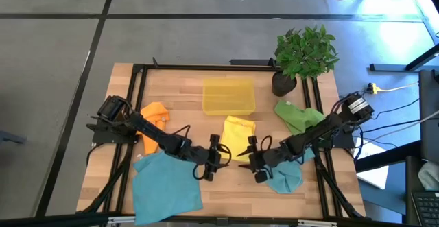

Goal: Fold microfiber towels
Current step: Fold the yellow microfiber towel

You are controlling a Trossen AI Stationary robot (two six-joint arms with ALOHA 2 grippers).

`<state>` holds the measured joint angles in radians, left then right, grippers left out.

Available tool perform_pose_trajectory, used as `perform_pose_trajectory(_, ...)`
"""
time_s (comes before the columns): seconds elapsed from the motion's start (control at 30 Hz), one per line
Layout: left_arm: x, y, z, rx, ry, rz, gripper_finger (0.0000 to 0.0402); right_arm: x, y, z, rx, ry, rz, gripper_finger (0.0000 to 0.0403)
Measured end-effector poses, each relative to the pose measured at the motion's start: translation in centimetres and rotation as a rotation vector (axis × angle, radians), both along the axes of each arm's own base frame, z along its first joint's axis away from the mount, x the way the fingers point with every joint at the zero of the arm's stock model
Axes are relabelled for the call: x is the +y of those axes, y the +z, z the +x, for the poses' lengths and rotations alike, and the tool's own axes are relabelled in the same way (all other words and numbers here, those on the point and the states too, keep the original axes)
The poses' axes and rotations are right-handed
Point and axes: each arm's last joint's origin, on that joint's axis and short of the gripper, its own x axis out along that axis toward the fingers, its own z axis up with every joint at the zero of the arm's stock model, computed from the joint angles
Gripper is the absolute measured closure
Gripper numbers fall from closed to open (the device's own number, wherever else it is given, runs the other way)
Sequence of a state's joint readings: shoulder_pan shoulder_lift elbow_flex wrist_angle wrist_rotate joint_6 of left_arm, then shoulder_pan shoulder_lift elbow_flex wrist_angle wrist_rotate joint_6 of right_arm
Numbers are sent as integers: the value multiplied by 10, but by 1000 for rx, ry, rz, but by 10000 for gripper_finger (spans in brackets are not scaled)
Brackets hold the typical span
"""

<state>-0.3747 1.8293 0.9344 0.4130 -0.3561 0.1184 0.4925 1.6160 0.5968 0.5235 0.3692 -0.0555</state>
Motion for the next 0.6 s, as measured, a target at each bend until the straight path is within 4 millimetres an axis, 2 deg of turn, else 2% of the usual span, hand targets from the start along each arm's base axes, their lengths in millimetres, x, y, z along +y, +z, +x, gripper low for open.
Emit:
perform_pose_trajectory(0.1,5,3,3,-30,20,-20,183,-7,23,1,-67,-23,-4,211)
perform_pose_trajectory(0.27,18,9,10,-96,59,-61,183,-26,49,-9,-77,-120,13,211)
perform_pose_trajectory(0.43,33,8,13,-81,100,-57,183,-41,79,-12,-207,-170,122,211)
perform_pose_trajectory(0.6,43,7,15,-73,147,-96,183,-54,90,-13,-257,-207,143,211)
